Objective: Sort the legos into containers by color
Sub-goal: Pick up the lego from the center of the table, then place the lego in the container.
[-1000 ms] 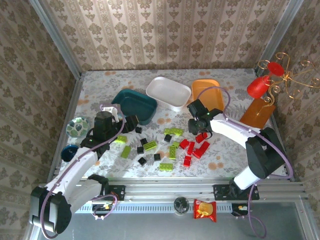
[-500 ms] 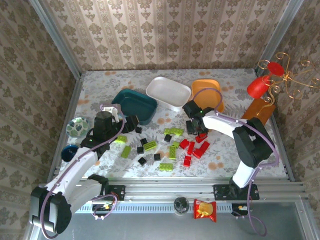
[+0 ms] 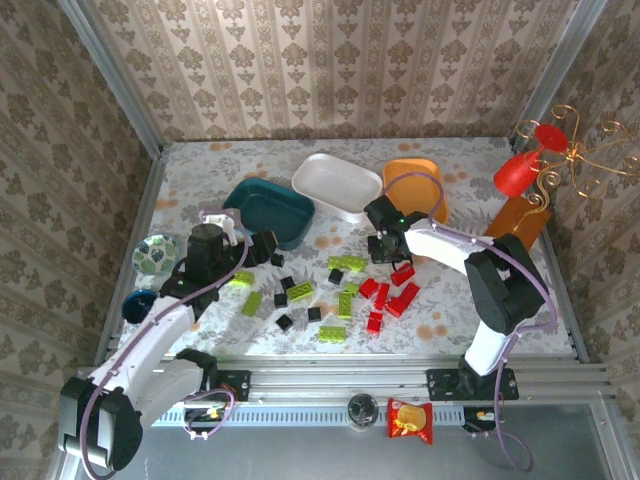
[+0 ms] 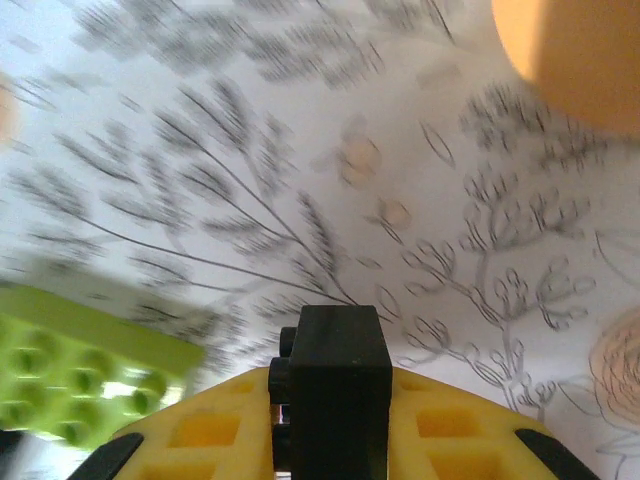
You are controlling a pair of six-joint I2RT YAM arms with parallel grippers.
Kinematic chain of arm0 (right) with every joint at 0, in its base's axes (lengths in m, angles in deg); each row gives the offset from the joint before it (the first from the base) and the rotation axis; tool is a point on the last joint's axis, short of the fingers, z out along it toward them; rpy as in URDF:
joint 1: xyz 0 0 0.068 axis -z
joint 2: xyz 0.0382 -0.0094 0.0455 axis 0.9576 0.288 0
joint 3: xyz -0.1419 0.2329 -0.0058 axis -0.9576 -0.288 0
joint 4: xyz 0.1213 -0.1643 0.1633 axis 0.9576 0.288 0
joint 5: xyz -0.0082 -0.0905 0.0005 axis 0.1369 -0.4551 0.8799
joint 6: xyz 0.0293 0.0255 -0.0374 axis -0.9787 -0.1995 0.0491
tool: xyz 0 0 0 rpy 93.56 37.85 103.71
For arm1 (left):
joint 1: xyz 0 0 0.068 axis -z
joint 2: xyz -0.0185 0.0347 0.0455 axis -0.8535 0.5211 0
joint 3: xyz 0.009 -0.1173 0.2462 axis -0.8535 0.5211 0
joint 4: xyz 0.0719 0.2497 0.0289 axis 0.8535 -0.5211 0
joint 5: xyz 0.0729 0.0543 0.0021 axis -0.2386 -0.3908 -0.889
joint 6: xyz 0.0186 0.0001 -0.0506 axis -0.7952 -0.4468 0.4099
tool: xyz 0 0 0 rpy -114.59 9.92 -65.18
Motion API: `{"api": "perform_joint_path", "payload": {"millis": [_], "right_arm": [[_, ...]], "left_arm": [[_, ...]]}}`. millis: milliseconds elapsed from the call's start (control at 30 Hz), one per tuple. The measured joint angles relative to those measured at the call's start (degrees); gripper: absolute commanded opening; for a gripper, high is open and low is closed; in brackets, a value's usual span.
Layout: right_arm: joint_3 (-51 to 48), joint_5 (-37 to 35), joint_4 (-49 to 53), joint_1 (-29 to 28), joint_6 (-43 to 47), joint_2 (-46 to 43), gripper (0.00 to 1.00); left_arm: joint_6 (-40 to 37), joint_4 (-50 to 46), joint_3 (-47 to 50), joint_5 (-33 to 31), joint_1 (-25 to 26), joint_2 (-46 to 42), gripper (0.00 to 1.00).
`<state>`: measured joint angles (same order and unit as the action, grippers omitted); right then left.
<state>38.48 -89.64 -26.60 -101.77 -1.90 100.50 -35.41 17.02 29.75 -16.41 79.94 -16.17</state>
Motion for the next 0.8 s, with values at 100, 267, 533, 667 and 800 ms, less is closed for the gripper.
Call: {"api": "perform_joint_path", "payload": {"millis": [100,267,533,667,800], "right_arm": [[5.33,1.40,-1.86,0.02,0.39,-0.76,0.14],[15.67,2.69,-6.40,0.81,0.59,0.39,0.15],[27.54,3.48,-12.81,3.72,0.55,13.86,0.16],[30.21,3.93,-13.14,4.52,0.52,20.09,0.21],[31.98,4.37,-13.00,4.70,0.07,22.64,0.44]], "left_arm": [[0.04,-0.26,0.55,-0.09,0.02,-0.20,0.87],[0.63,-1.97,1.14,-0.81,0.31,-1.73,0.90],[2.78,-9.38,1.05,-2.67,2.60,-2.12,0.89],[3.52,-13.90,1.01,-2.97,3.67,-2.14,0.87],[3.93,-17.51,1.01,-3.82,5.73,-2.69,0.87]]}}
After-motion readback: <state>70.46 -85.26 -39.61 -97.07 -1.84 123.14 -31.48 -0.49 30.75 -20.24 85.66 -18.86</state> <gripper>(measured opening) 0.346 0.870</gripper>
